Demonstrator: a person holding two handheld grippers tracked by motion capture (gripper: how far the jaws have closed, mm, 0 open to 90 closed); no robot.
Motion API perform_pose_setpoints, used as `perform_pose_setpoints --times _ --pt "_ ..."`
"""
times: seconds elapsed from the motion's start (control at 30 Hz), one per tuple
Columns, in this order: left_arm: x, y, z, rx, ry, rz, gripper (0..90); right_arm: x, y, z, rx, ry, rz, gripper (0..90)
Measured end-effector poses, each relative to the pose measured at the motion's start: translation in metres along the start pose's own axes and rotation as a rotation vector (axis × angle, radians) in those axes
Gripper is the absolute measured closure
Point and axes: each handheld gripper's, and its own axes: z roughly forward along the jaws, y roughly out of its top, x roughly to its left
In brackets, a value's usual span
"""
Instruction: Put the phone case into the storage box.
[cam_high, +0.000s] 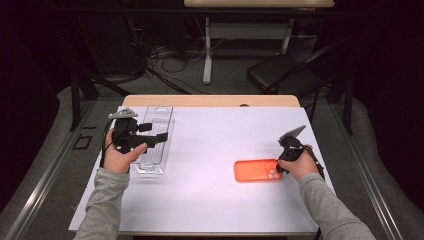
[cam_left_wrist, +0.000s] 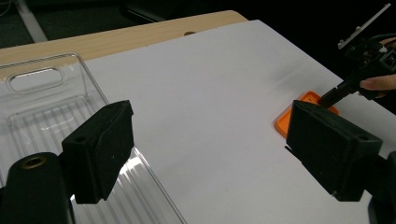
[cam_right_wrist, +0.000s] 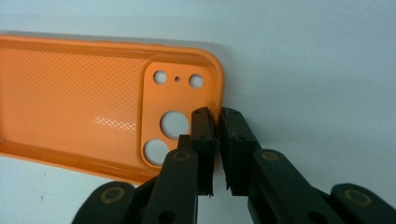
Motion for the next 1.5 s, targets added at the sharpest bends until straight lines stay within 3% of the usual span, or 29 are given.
perform_pose_setpoints --times 0.13,0.3,0.33,0.5,0.57,0.67,0.8,0.93,0.97,1.03,1.1,1.5 --pt "0.000 0.000 0.000 0.003 0.001 -0.003 15.0 -0.001 0.001 -0.002 0.024 0.013 0.016 84.8" --pt "0.000 0.000 0.000 0.001 0.002 -0.006 15.0 -0.003 0.000 0.000 0.004 0.008 0.021 85.3" --pt "0.000 0.000 0.000 0.001 0.003 -0.006 15.0 -0.003 0.001 -0.002 0.032 0.016 0.025 85.4" --pt "0.001 0.000 0.000 0.001 0.002 -0.005 15.0 -0.004 0.000 0.001 -0.007 0.032 0.066 86.0" --pt "0.001 0.000 0.000 0.002 0.004 -0.004 15.0 -0.006 0.000 -0.002 0.028 0.036 0.058 86.1" --pt "0.001 0.000 0.000 0.001 0.003 -0.004 15.0 -0.008 -0.001 0.000 -0.001 0.044 0.077 86.3" --pt "0.001 0.000 0.000 0.002 0.003 -0.004 15.0 -0.010 -0.002 0.000 0.005 0.062 0.108 86.4" --pt "0.001 0.000 0.001 0.003 0.004 -0.001 15.0 -0.011 -0.002 0.000 -0.003 0.072 0.112 86.5" --pt "0.001 0.000 0.001 0.004 0.004 0.000 15.0 -0.012 -0.001 -0.002 0.026 0.075 0.104 86.6" --pt "0.001 -0.001 0.001 0.003 0.004 -0.001 15.0 -0.012 -0.001 -0.002 0.029 0.075 0.105 86.6" --pt "0.001 -0.001 0.001 0.004 0.004 -0.001 15.0 -0.012 -0.003 0.001 -0.011 0.087 0.121 86.6" --pt "0.001 -0.001 0.001 0.004 0.004 -0.001 15.0 -0.013 -0.003 0.000 -0.003 0.087 0.130 86.8"
